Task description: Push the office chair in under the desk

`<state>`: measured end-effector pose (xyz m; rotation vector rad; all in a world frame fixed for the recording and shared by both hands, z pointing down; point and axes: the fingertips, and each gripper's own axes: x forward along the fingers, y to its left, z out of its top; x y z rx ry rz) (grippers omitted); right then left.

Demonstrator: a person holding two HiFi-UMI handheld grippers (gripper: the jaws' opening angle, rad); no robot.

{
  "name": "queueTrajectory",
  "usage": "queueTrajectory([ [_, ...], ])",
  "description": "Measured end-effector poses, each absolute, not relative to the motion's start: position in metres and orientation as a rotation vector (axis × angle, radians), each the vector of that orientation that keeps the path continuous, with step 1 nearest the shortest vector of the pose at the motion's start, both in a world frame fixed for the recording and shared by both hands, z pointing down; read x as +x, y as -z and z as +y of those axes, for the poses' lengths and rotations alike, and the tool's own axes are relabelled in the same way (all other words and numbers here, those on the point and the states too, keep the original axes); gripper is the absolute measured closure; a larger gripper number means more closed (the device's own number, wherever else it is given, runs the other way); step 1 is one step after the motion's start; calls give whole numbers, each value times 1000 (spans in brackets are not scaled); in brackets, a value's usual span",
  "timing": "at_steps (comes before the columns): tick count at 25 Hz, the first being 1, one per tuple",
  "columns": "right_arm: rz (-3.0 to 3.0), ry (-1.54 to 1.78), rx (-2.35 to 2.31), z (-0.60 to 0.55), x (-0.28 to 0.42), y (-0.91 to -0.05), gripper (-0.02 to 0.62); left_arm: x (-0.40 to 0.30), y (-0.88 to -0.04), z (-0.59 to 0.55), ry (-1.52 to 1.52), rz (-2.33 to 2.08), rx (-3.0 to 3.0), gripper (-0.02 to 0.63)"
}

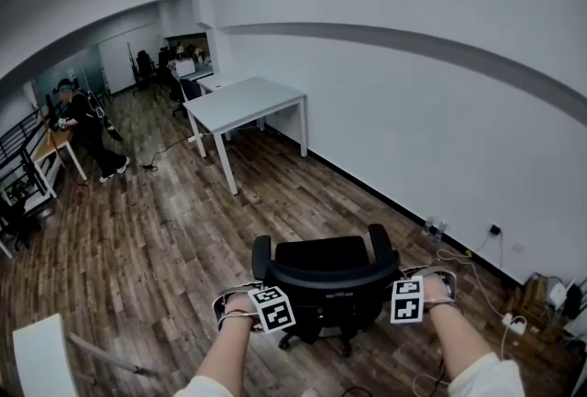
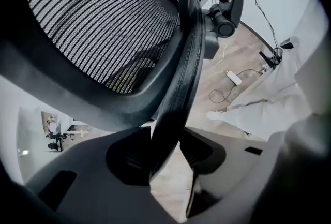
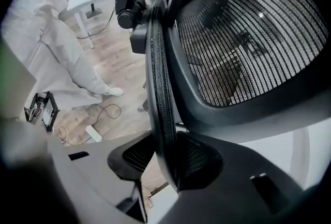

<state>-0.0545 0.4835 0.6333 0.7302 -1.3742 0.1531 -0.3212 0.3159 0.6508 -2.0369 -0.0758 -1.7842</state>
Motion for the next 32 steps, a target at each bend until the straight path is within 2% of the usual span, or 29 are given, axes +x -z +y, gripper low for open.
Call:
queueTrajectory([
  [32,-1345,-164,706,321,55,-633,446,-216,-654,161,1840,-77,-2012,440],
])
